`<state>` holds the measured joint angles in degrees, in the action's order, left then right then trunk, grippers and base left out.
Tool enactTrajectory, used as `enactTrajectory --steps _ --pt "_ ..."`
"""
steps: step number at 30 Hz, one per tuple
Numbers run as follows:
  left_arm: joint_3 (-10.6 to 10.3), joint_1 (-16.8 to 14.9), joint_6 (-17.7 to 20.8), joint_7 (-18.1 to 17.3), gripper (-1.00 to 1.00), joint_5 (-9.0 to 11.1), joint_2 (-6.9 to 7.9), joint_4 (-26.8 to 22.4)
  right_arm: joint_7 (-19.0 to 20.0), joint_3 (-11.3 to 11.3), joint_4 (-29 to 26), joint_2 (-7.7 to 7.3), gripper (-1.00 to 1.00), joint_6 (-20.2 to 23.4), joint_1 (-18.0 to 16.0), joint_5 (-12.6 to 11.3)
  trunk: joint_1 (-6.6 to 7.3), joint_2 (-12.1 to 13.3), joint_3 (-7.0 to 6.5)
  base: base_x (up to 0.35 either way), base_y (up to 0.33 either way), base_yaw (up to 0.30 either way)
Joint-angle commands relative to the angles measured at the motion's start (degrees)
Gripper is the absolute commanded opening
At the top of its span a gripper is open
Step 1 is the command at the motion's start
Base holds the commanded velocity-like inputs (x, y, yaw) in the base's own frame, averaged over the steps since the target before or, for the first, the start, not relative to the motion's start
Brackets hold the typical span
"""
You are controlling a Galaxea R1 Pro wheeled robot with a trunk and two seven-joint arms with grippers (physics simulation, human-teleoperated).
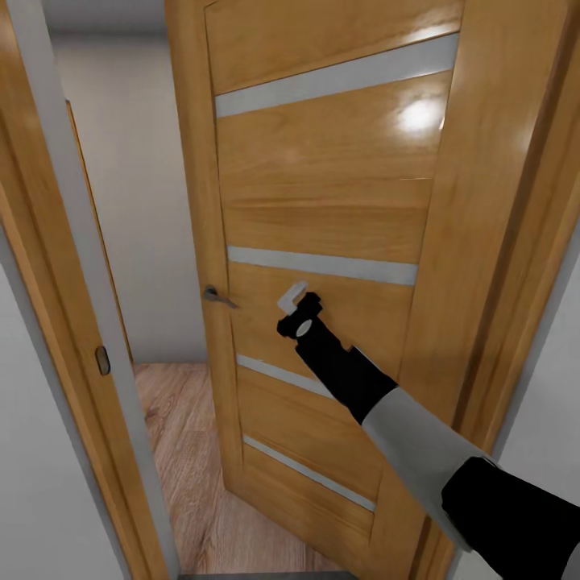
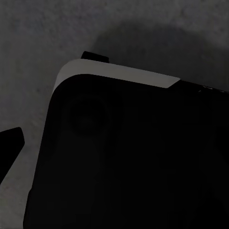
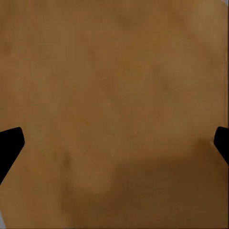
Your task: Move the two storage containers from the living room to the garage. In the garage, place one container on the floor and stack the other container on top of it (either order is fine).
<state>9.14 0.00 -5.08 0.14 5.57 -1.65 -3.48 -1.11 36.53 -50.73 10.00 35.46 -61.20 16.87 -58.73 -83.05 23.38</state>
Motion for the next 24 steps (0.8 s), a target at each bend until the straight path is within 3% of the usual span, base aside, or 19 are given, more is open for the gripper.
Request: enactTrajectory --steps 1,12,24 --pt "0.0 0.0 -0.11 0.02 1.0 0.58 -0.02 -0.04 -0.02 0.13 -0.91 0.0 1.0 0.84 -0.06 0.14 0.0 -0.03 0.06 0.0 0.0 0.0" --pt "0.08 0.0 -0.11 0.03 1.0 0.58 0.07 -0.04 -0.24 0.12 -2.44 0.0 1.0 1.89 -0.06 -2.48 0.0 -0.03 0.06 0.013 0.0 0.0" --pt "0.01 0.0 -0.09 -0.02 1.0 0.58 0.16 -0.04 -0.35 0.21 -2.42 0.0 1.0 1.8 -0.06 -2.89 0.0 -0.03 0.06 0.289 0.0 0.0"
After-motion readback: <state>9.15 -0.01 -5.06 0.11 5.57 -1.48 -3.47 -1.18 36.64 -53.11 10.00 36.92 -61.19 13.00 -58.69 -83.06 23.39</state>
